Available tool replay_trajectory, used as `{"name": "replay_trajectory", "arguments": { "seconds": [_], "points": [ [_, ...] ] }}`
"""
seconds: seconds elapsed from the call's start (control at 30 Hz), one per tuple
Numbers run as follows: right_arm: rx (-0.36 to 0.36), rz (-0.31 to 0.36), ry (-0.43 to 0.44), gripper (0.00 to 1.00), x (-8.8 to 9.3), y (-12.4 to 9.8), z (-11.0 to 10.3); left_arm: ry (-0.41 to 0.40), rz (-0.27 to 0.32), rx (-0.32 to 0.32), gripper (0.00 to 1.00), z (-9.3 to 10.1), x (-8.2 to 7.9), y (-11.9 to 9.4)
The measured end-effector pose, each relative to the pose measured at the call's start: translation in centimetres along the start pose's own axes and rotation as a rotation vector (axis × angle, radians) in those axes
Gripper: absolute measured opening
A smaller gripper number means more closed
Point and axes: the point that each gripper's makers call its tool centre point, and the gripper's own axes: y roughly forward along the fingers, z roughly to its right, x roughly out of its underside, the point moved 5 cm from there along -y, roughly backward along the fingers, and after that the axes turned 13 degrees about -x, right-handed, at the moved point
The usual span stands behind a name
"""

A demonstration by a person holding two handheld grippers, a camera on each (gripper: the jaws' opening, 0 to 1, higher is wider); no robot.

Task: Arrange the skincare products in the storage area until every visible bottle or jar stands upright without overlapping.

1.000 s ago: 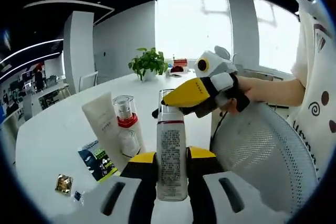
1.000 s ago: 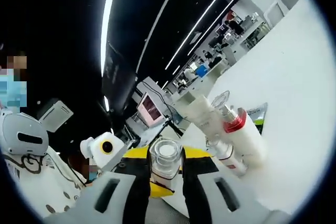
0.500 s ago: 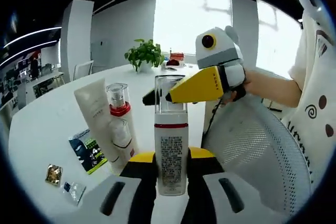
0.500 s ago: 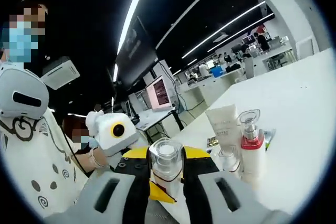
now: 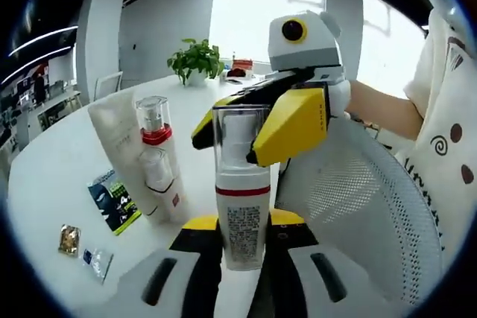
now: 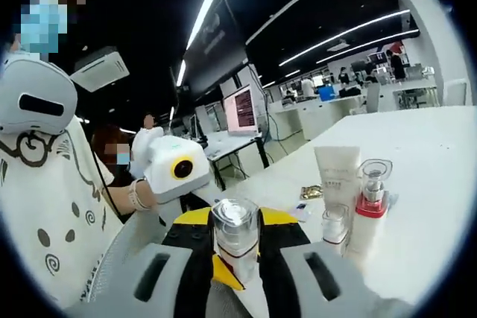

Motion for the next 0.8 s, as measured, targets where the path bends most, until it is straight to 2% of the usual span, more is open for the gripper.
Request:
{"name": "replay_trajectory", "arguments": {
  "seconds": [0.2,0.5,0.7,0.8],
  "points": [
    [0.033,-0.036,-0.046,0.21,-0.2,0.3,0.5,0.05,0.002,-0.057,0.18,-0.5,0.0,0.2],
    [0.09,-0.038,-0.026,0.21,0.0,-0.3,1.7,0.097,0.0,-0.112,0.19,-1.3,0.2,0.4],
    [0.129,-0.039,-0.023,0.21,0.1,-1.1,2.1,0.122,-0.028,-0.138,0.21,-1.8,0.7,0.4],
    [0.177,-0.067,-0.043,0.21,0.2,-1.8,2.8,0.138,-0.057,-0.147,0.21,-1.9,1.1,0.4]
  ]
}}
